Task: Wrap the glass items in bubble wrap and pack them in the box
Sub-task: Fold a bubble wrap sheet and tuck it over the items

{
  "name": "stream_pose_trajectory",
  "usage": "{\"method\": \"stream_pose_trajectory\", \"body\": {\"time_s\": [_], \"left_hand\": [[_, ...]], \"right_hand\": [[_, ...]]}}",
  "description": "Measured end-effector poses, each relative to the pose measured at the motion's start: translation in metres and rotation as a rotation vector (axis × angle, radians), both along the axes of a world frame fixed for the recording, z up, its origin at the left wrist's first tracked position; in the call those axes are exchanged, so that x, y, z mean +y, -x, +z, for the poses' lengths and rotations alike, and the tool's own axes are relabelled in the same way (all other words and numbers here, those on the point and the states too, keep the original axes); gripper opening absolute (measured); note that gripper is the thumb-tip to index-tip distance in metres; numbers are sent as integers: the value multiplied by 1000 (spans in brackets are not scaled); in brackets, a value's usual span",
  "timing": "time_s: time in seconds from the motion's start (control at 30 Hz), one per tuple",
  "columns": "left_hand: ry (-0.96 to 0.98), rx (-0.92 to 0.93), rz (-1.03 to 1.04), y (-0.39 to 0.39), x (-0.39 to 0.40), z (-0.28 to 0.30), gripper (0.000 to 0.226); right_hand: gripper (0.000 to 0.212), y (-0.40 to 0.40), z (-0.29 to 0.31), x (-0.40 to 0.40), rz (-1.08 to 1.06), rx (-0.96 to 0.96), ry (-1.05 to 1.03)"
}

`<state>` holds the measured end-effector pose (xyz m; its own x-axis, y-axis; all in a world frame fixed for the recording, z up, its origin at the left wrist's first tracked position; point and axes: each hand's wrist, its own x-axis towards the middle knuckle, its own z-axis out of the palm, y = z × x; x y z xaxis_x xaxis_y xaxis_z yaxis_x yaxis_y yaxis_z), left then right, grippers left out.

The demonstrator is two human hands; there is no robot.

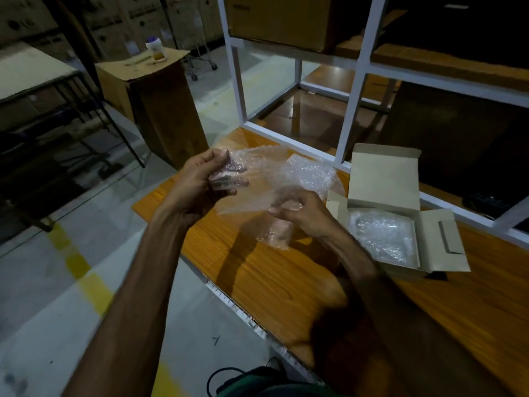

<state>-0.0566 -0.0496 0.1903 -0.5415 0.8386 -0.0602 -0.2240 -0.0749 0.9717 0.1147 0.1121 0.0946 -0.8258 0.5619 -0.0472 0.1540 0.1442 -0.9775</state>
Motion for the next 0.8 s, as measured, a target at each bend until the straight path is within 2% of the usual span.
{"method": "stream_pose_trajectory", "body": {"time_s": [0.07, 0.17, 0.27, 0.33, 0.4, 0.5, 0.63, 0.73, 0.77, 0.8], "left_hand": [[-13, -20, 86, 2, 4, 5, 30], [-31, -49, 126, 0, 8, 3, 71], [98, 97, 114, -15, 6, -15, 94], [197, 99, 76, -27, 3, -33, 124], [263, 59, -1, -38, 0, -48, 135], [233, -7, -75, -55, 0, -59, 116], [40, -74, -122, -71, 2, -55, 93], [12, 83, -143, -82, 1, -52, 76], [18, 140, -114, -86, 2, -53, 66], [21, 179, -71, -90, 3, -52, 58]], "right_hand": [[14, -4, 4, -3, -37, 51, -27], [18, -11, 24, -6, -55, 120, 42], [20, -16, 42, -7, -136, 164, 110], [19, -20, 51, -4, -218, 171, 120], [18, -25, 56, -1, -270, 167, 141], [18, -32, 56, 4, -311, 137, 168], [15, -39, 52, 8, -445, 120, 204], [7, -45, 49, 11, -515, 145, 252], [11, -48, 48, 11, -509, 144, 260], [28, -51, 47, 12, -481, 126, 262]]}}
